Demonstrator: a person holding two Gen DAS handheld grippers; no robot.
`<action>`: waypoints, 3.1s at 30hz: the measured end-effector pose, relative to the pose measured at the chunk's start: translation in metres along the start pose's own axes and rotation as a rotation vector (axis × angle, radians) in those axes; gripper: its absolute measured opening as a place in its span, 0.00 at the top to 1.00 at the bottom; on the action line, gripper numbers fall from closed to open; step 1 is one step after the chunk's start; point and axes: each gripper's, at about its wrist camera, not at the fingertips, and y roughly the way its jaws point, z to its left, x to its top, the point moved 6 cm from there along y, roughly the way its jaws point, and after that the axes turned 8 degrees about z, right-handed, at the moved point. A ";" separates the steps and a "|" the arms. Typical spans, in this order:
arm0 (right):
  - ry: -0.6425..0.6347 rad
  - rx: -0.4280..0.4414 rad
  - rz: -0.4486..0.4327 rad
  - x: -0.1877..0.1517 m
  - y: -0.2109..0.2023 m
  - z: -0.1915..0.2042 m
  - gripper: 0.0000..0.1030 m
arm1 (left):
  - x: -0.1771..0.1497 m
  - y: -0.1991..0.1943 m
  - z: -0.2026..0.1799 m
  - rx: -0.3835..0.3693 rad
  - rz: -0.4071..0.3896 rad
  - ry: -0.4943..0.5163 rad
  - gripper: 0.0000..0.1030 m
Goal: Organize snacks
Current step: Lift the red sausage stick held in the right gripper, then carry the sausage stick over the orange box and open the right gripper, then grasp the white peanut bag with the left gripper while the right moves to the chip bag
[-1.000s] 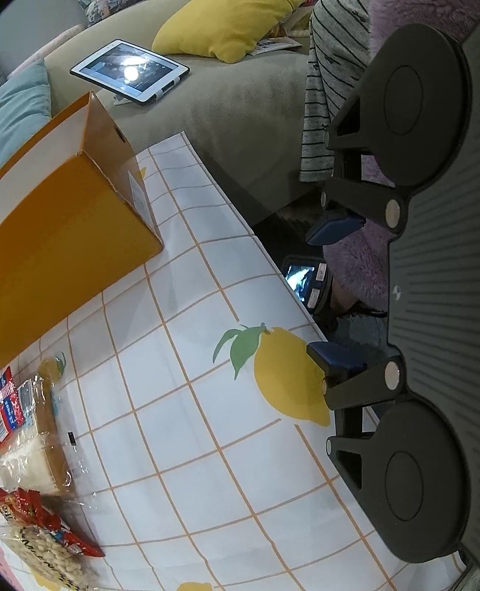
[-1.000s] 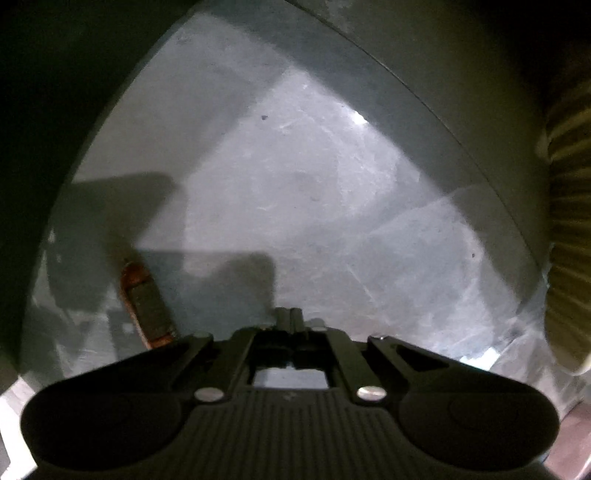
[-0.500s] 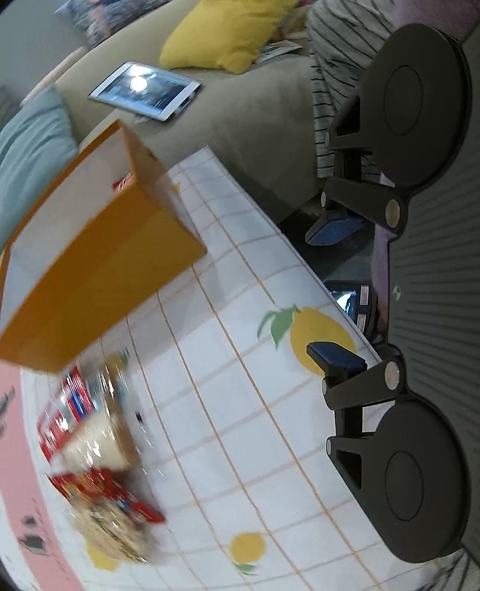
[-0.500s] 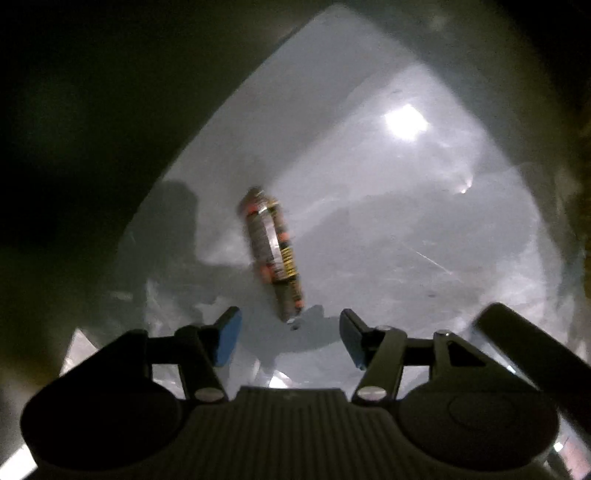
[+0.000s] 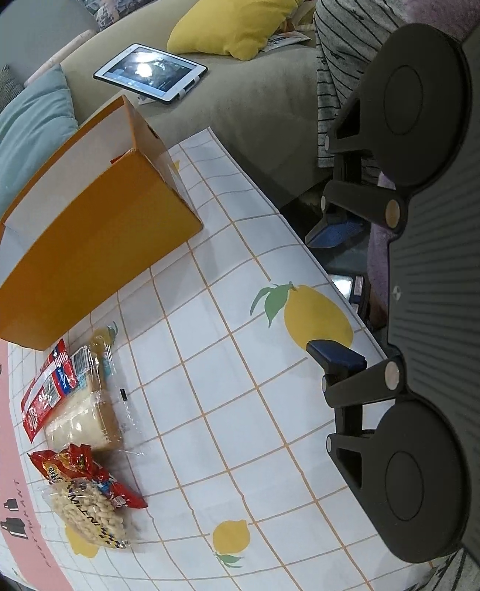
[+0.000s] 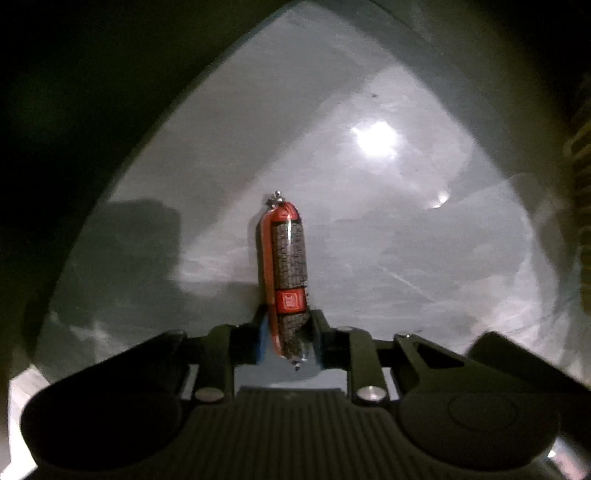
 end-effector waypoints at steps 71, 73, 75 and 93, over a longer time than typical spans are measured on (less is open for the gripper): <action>-0.588 0.392 -0.726 0.075 -0.592 0.070 0.43 | 0.039 -0.049 0.058 0.421 -0.338 -0.376 0.34; -0.671 0.451 -0.762 0.047 -0.604 0.079 0.33 | 0.038 -0.057 0.073 0.442 -0.350 -0.427 0.34; -0.773 0.499 -0.782 0.017 -0.609 0.094 0.29 | 0.039 -0.066 0.086 0.450 -0.367 -0.473 0.34; -0.794 0.534 -0.497 0.006 -0.488 0.173 0.25 | 0.142 -0.048 0.153 0.373 -0.320 -0.355 0.24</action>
